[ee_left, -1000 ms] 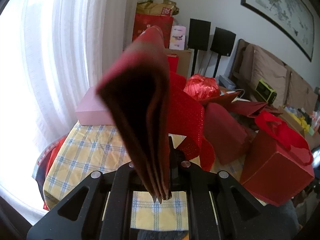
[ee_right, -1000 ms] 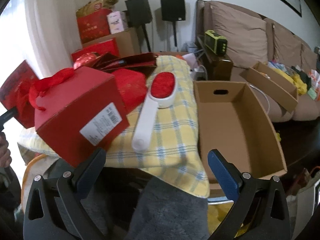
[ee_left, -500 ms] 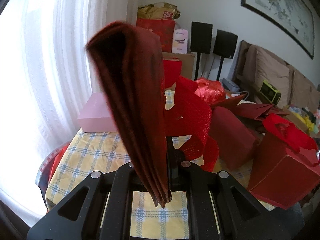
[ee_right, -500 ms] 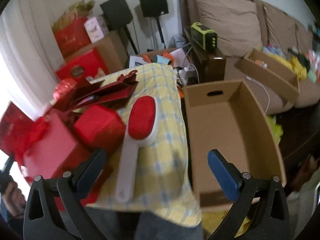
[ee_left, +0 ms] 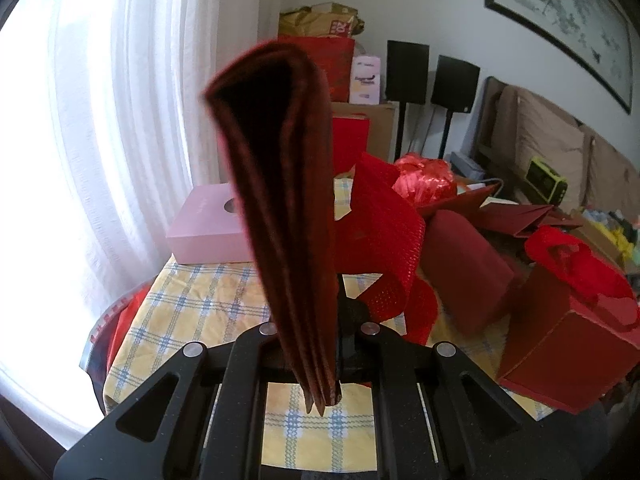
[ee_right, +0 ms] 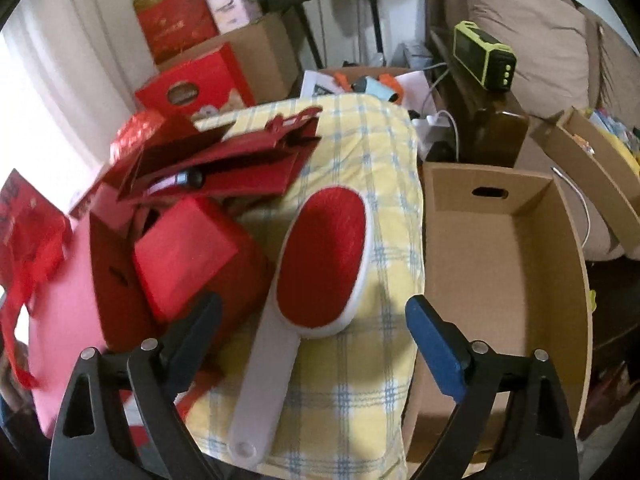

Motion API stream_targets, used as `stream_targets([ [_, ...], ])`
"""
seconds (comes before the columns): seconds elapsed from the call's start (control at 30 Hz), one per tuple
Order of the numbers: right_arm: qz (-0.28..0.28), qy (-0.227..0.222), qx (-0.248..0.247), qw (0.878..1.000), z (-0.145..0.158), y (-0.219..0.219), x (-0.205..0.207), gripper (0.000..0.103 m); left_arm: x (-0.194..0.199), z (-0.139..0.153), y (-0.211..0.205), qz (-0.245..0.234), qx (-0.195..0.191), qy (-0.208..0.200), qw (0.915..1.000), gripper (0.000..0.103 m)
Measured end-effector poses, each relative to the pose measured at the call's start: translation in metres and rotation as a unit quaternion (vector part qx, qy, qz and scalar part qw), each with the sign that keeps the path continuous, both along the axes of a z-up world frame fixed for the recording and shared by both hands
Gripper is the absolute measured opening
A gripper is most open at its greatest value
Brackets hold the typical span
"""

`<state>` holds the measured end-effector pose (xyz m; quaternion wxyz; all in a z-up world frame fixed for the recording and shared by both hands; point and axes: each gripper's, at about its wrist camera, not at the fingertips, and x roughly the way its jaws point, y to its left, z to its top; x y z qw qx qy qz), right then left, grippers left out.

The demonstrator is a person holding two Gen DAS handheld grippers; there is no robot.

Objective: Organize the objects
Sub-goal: 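Grasp the white lint brush handle with the right tool while the left tool holds the bag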

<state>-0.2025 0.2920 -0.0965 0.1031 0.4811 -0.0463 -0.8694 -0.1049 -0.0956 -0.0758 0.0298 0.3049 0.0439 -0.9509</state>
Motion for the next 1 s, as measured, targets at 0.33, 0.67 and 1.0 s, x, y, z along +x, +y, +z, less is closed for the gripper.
stream_targets([
  [0.33,0.032,-0.012,0.053,0.998,-0.016,-0.024,-0.001,0.094,0.004,0.003,-0.011,0.012,0.000,0.010,0.9999,0.008],
  [0.67,-0.003,0.022,0.120,0.992,-0.031,-0.025,-0.017,0.093,0.005,0.001,-0.011,0.024,-0.009,-0.001,0.9997,0.008],
  [1.0,0.039,0.031,0.093,0.994,-0.034,-0.027,-0.021,0.070,0.009,0.011,-0.003,0.029,-0.034,0.012,0.9989,0.008],
])
